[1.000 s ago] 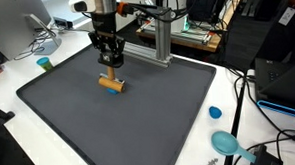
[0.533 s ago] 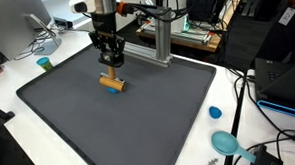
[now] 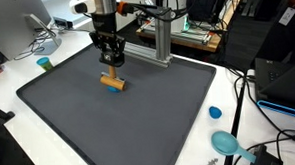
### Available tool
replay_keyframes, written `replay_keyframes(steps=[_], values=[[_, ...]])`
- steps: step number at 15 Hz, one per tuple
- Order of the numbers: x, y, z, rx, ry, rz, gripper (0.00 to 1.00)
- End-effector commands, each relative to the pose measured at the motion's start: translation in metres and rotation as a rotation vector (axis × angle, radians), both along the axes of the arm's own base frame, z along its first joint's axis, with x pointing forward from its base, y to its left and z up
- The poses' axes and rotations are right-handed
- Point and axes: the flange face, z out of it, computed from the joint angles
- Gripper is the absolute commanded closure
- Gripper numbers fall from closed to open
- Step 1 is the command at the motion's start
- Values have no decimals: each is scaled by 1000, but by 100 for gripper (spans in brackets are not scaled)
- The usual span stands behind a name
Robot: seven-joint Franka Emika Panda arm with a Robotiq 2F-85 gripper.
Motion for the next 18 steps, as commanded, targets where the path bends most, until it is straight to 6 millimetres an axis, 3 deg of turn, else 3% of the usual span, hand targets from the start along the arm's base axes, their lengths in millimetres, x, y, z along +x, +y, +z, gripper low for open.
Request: replay_keyframes(steps=[1,10,14,18], values=[[-17,-10,-53,-9,151,-13,78],[-19,-29,-49,72,164,0,78],[-20,-51,-26,153,169,-6,78],[-25,-67,-20,159,219,-20,78]])
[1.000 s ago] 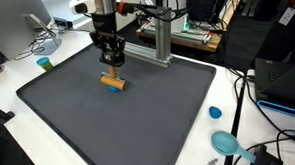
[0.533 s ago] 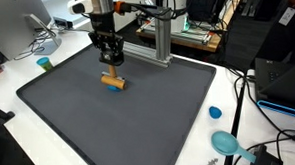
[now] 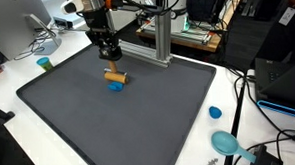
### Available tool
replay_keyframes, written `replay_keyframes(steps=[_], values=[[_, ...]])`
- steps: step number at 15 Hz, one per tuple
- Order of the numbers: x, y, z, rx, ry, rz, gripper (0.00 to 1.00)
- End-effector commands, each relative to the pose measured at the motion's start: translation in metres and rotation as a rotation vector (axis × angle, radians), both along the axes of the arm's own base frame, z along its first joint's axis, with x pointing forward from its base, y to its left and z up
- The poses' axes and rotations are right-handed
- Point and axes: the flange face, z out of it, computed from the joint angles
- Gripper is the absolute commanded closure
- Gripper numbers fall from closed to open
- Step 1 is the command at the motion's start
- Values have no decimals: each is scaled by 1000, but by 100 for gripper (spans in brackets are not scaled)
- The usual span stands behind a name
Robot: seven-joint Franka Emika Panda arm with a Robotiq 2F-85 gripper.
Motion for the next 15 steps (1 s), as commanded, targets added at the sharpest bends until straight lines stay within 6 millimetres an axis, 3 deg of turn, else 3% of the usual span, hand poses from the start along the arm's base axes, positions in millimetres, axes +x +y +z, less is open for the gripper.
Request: replay_keyframes(steps=[1,6,9,11,12,13,14,15], values=[[-16,-15,-17,36,66,-67,78],[-6,-20,40,144,-154,-206,78],[-11,-12,66,59,-162,-112,78],[-17,-2,69,-1,-167,-29,78],[-2,-9,60,41,-163,-86,53],[-5,-5,63,24,-164,-62,53],[-8,-2,63,17,-162,-51,78],[-5,2,59,18,-157,-75,78]])
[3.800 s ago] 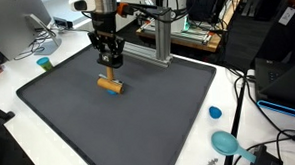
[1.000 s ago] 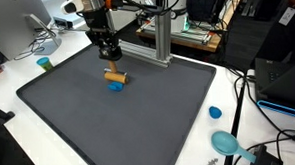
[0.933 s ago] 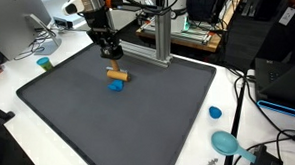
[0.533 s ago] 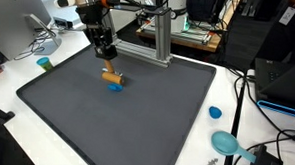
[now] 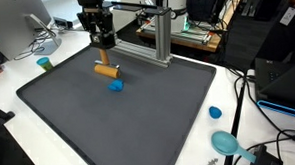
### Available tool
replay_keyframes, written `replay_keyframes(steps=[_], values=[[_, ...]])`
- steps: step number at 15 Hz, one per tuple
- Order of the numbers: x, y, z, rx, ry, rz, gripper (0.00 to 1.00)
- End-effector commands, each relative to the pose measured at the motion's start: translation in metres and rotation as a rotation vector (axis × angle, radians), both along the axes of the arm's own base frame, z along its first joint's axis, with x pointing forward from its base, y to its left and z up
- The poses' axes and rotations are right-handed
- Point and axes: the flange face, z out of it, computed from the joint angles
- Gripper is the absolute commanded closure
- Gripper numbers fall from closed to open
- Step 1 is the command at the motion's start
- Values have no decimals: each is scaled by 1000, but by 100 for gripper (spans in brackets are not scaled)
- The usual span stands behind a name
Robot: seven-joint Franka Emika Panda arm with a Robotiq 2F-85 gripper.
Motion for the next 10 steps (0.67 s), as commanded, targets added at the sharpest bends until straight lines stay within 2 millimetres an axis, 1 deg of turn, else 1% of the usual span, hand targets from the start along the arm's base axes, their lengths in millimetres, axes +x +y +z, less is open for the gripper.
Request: replay_keyframes(steps=[1,4,7,9,10], values=[[6,5,-7,5,-4,-41,78],[13,8,-26,-3,20,-72,78],[14,14,-46,-6,61,-72,78],[18,19,-54,35,39,-107,78],[9,15,-56,15,69,-77,53]])
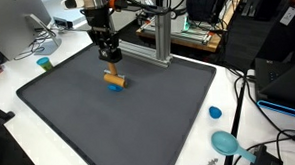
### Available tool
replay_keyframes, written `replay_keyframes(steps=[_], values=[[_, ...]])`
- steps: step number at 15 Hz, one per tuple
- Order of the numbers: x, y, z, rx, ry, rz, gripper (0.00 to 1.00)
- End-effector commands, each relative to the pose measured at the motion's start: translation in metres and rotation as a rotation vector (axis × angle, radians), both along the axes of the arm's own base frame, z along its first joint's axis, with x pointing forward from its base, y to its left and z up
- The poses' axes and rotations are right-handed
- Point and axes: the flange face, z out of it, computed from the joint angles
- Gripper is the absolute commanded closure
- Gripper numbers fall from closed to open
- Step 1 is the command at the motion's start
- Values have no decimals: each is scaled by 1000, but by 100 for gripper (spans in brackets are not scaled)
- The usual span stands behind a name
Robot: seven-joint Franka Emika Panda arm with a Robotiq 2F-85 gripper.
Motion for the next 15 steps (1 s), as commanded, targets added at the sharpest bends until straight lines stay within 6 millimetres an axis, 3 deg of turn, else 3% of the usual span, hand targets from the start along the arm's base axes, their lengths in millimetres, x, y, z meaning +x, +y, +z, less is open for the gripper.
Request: replay_keyframes(steps=[1,2,3,8,15], values=[[2,2,-3,2,-4,-6,53],[3,2,-5,2,-8,-9,53],[4,2,-5,2,-11,-11,78],[15,27,-22,14,-67,-51,78],[29,27,-34,62,-69,-170,78]])
